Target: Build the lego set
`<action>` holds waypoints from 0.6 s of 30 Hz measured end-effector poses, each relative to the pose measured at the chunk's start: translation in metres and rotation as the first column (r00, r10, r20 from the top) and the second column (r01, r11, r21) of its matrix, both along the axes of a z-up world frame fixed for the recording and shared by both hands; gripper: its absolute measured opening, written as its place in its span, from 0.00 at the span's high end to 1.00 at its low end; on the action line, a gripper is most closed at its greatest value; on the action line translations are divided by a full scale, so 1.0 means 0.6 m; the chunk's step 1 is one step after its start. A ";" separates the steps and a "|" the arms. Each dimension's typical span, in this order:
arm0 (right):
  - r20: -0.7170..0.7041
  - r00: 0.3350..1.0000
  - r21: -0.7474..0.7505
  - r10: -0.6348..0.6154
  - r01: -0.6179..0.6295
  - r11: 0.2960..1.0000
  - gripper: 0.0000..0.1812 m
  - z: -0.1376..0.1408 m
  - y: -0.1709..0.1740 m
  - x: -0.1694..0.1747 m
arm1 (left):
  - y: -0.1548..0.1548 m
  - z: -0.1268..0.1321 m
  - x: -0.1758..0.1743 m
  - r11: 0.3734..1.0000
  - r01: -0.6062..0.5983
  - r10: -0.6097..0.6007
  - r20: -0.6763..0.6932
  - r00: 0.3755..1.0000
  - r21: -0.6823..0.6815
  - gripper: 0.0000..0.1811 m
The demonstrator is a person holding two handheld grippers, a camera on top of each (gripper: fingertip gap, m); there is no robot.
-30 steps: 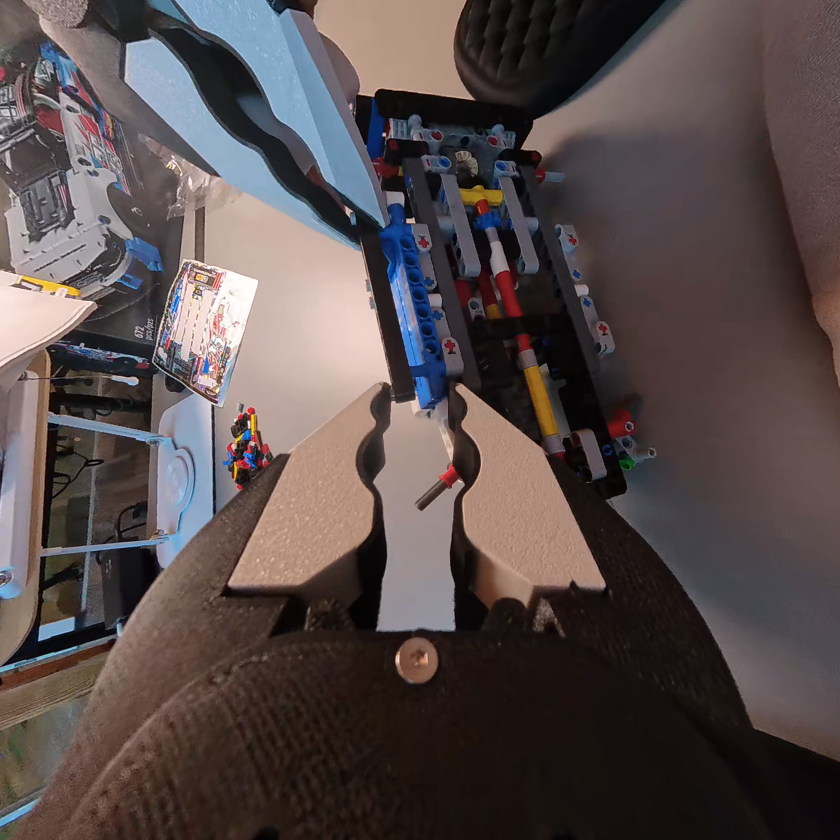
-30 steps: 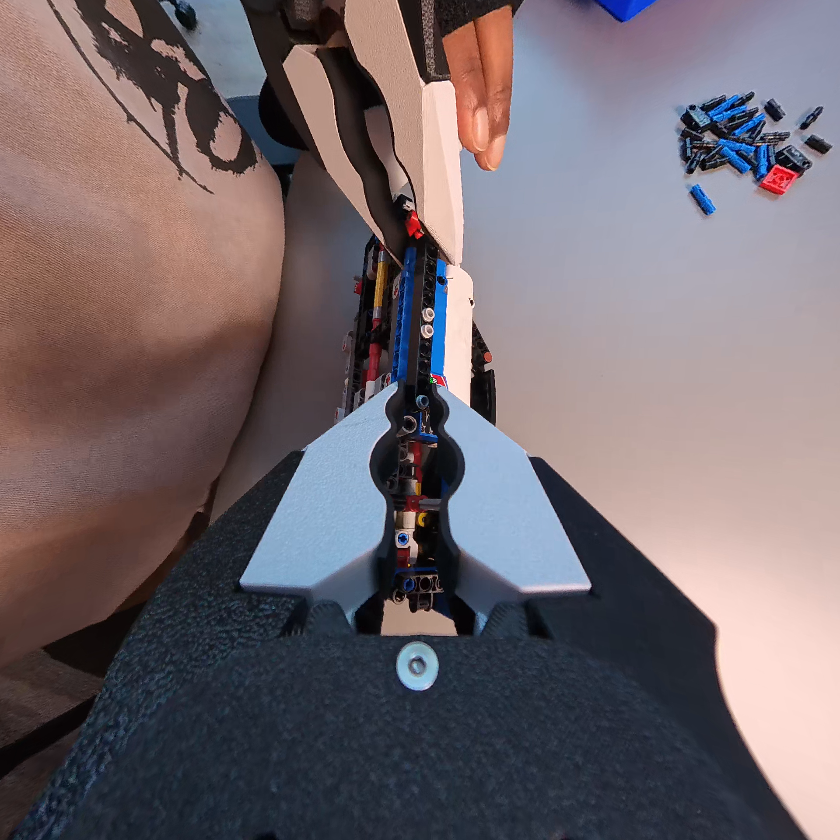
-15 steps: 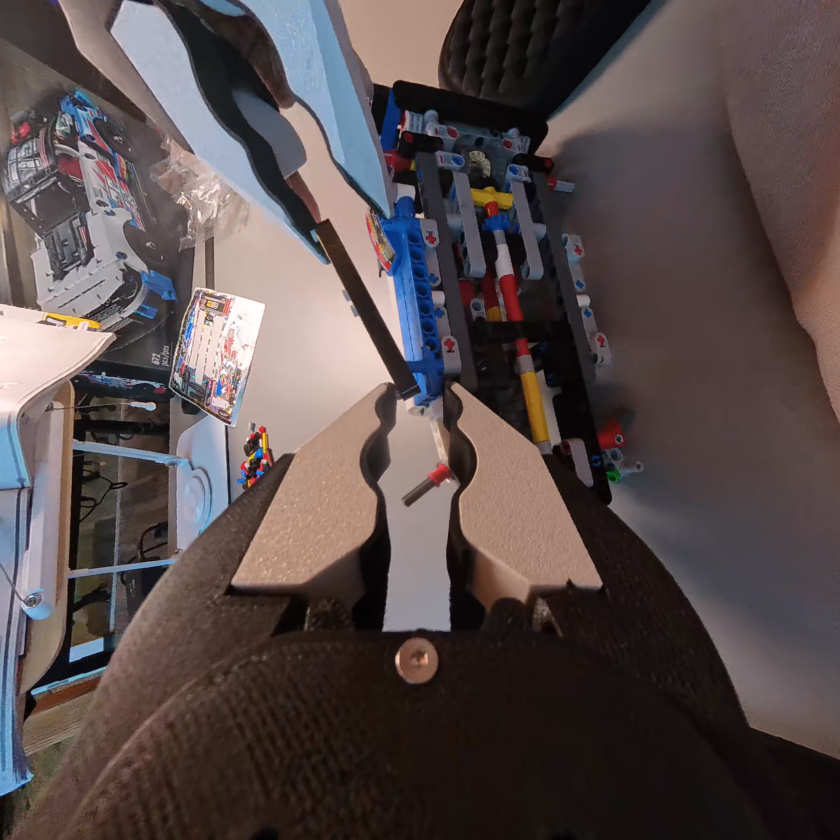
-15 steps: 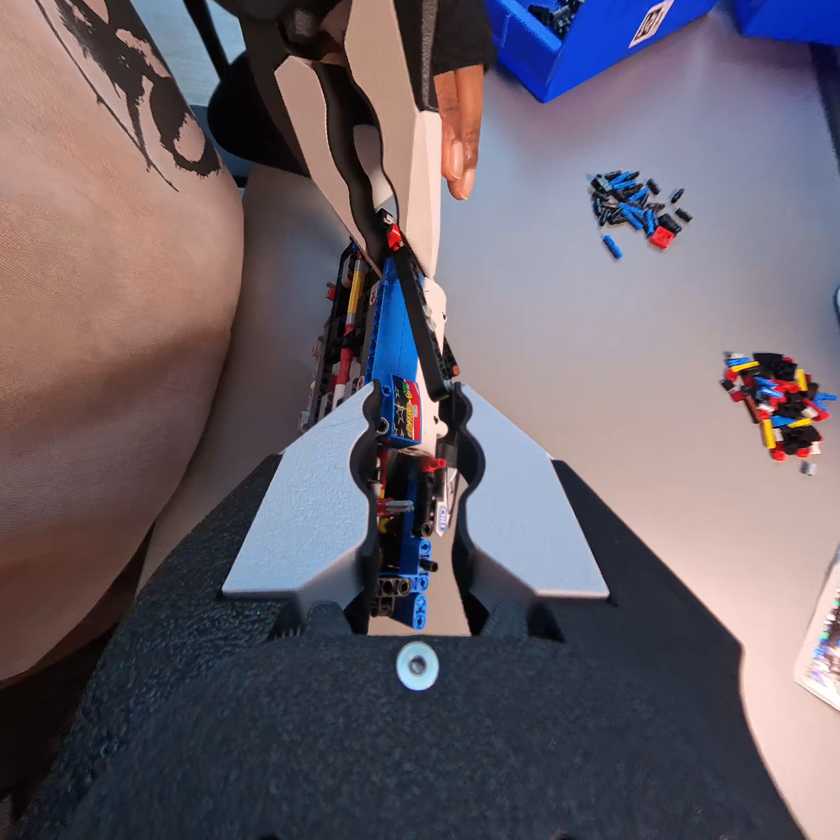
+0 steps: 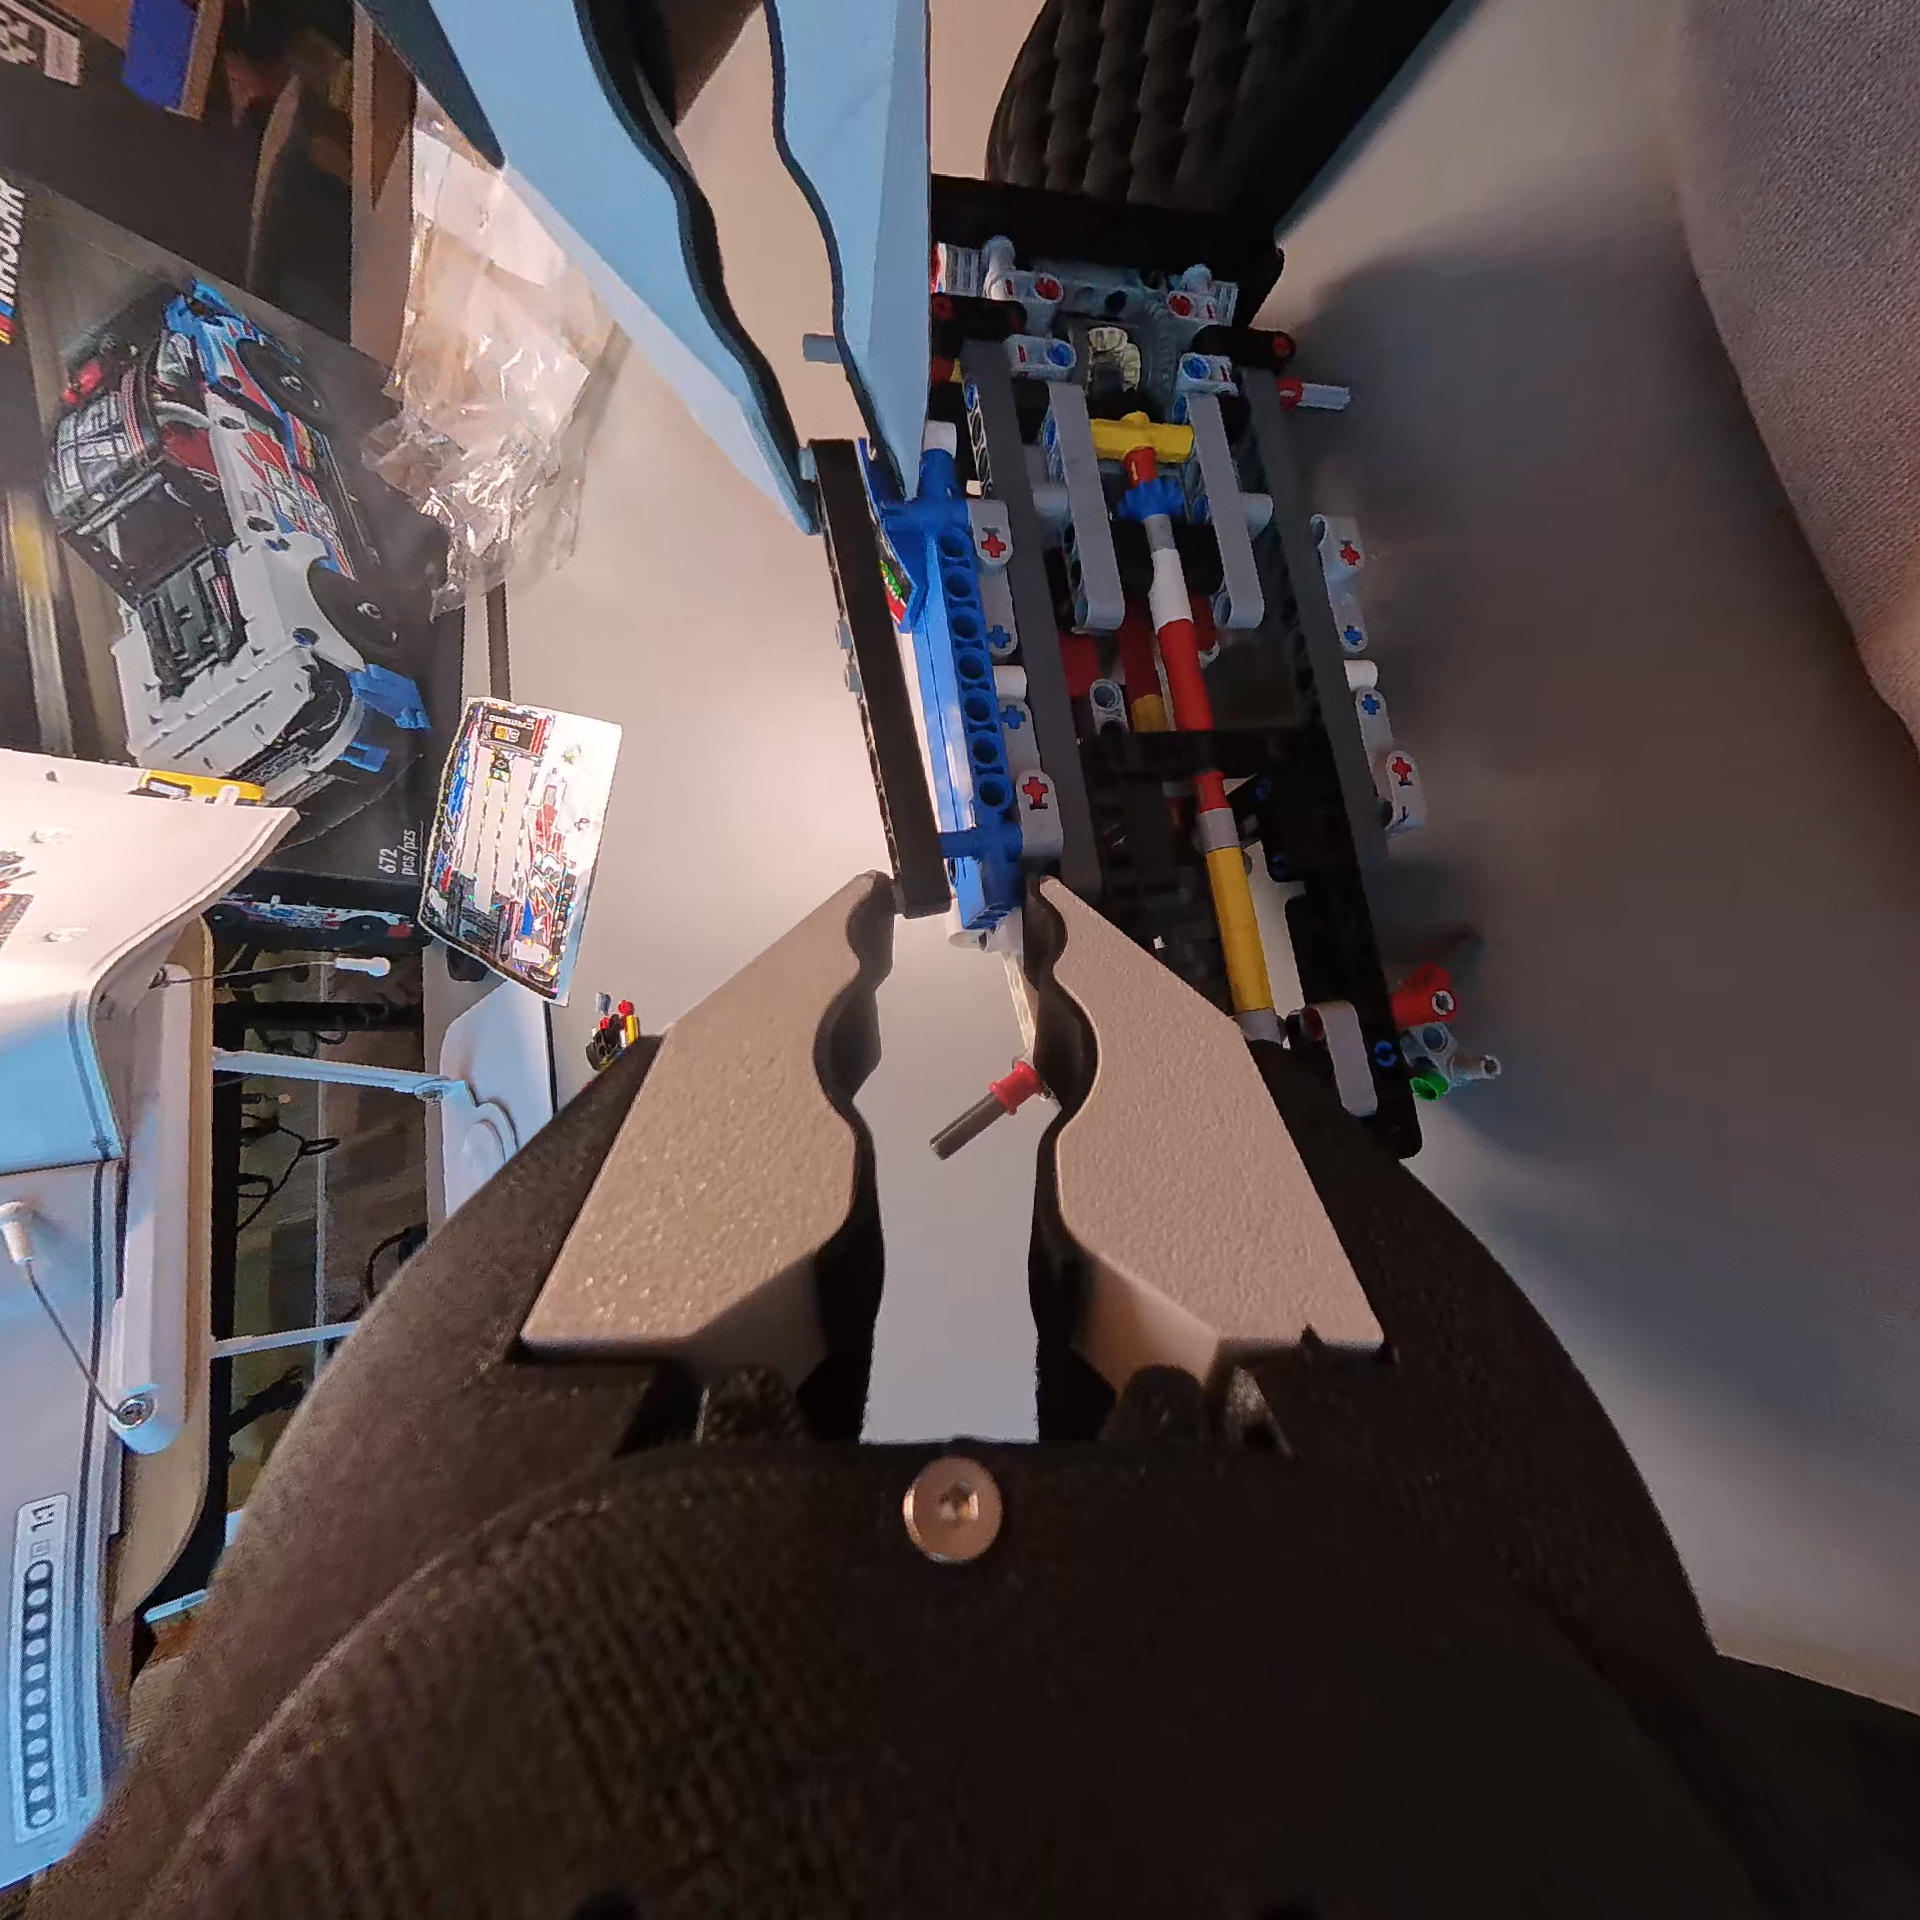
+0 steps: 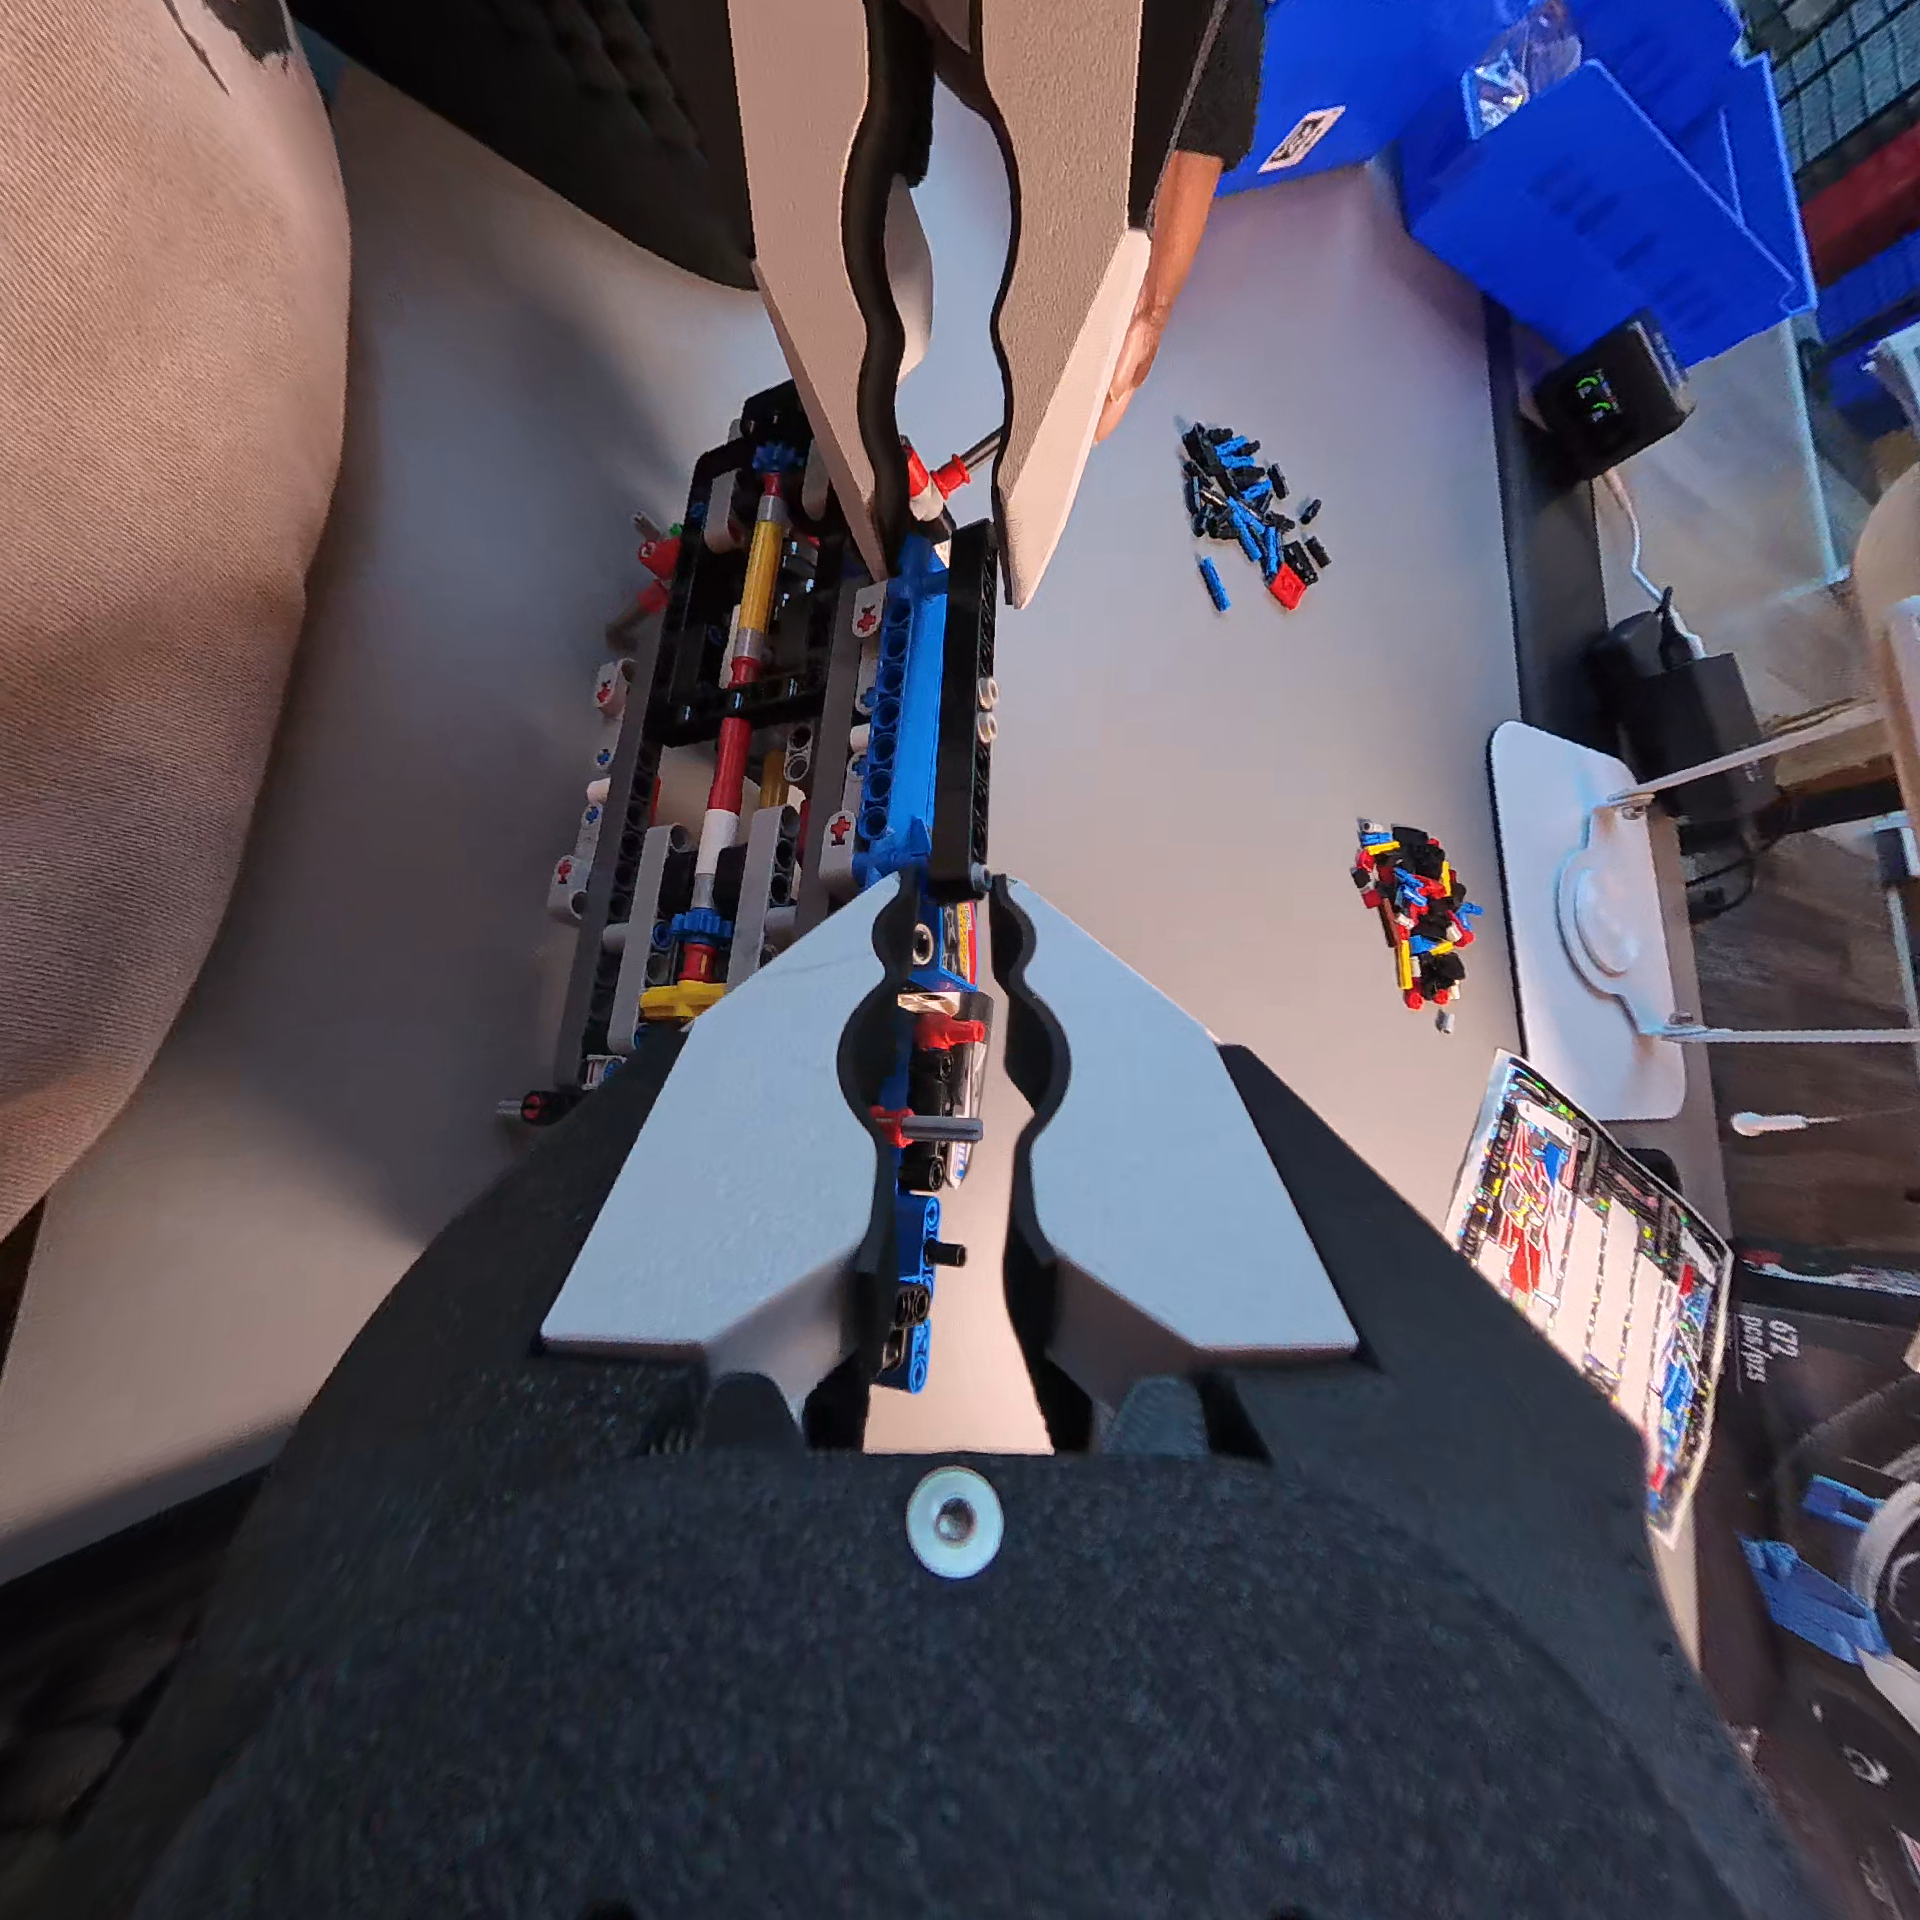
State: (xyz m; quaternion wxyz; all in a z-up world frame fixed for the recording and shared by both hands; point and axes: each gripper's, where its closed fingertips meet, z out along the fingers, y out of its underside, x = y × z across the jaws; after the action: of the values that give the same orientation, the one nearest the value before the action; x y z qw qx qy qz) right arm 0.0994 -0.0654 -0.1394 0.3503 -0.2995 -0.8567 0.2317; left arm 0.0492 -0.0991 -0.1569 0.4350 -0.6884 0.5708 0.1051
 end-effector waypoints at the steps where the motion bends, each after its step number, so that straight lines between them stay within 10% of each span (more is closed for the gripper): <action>1: -0.003 1.000 0.009 -0.001 0.001 1.000 0.93 0.001 0.001 0.000 | 0.000 0.000 0.000 1.000 0.002 -0.002 -0.005 1.000 -0.001 0.87; 18: 0.076 0.996 0.156 0.056 -0.067 0.985 0.82 -0.012 -0.002 0.011 | -0.001 0.000 0.002 0.999 0.039 -0.040 -0.016 0.999 -0.032 0.87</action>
State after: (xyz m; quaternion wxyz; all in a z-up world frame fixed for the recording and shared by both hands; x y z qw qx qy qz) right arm 0.1063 -0.0666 -0.1466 0.3348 -0.2520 -0.8933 0.1626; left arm 0.0505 -0.0996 -0.1569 0.4214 -0.6829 0.5894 0.0930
